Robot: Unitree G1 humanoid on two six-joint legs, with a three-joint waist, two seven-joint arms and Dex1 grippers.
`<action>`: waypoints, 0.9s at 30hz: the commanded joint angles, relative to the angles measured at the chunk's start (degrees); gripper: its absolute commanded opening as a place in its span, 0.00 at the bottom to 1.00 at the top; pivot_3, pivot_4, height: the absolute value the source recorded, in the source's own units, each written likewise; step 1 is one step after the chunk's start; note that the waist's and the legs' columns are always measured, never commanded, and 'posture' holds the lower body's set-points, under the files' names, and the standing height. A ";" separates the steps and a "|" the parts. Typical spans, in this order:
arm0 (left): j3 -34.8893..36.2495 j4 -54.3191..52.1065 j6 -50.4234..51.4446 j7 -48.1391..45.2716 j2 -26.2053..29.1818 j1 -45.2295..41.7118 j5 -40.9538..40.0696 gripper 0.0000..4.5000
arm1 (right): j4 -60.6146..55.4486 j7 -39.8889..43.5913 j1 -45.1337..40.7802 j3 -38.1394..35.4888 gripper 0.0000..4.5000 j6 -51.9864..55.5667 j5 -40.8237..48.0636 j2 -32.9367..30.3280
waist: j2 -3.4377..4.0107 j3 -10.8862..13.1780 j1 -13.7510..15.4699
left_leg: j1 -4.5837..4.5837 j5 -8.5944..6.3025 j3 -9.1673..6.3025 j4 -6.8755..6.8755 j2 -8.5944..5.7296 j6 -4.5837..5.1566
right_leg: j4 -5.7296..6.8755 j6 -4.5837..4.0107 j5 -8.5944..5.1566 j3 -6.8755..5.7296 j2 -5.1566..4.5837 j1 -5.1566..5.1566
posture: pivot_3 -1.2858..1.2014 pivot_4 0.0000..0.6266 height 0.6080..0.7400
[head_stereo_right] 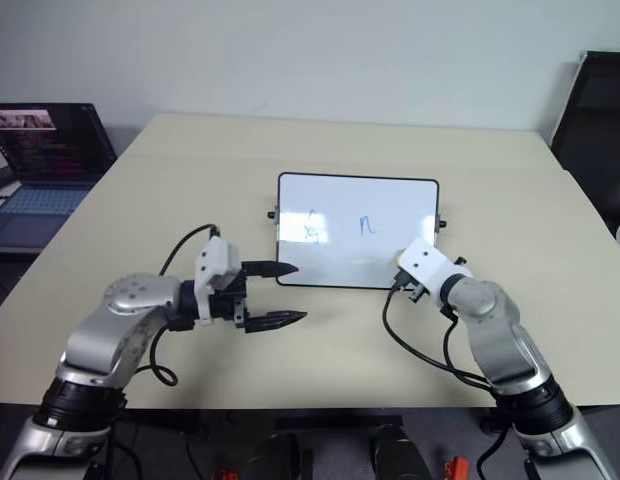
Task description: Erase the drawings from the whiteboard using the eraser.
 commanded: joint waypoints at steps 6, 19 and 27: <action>8.70 -3.11 1.17 8.46 -1.65 4.05 -2.74 1.00 | -10.58 0.29 6.65 -8.60 0.25 -2.66 10.43 5.33 | 0.01 0.00 0.12 | -0.04 -0.01 -0.05 -0.66 0.00 -0.02 | -0.02 0.21 -0.12 -0.09 0.04 -0.20 | 0.52 0.24 1.00; 10.66 -13.75 8.86 19.64 -4.19 5.66 -5.96 1.00 | -8.55 -3.51 10.81 -11.25 0.25 -11.69 13.93 7.27 | 0.00 0.00 0.06 | 0.01 -0.02 -0.03 -0.48 -0.02 -0.04 | -0.02 0.03 -0.18 -0.04 0.01 -0.11 | 0.52 0.24 1.00; 9.25 -17.43 14.19 22.59 -3.80 2.11 -6.75 1.00 | -3.78 -2.18 5.86 -5.45 0.25 -14.10 11.44 5.05 | 0.01 0.01 -0.01 | 0.02 -0.02 -0.04 -0.50 -0.02 -0.04 | -0.02 0.04 -0.18 -0.05 0.03 -0.11 | 0.52 0.24 1.00</action>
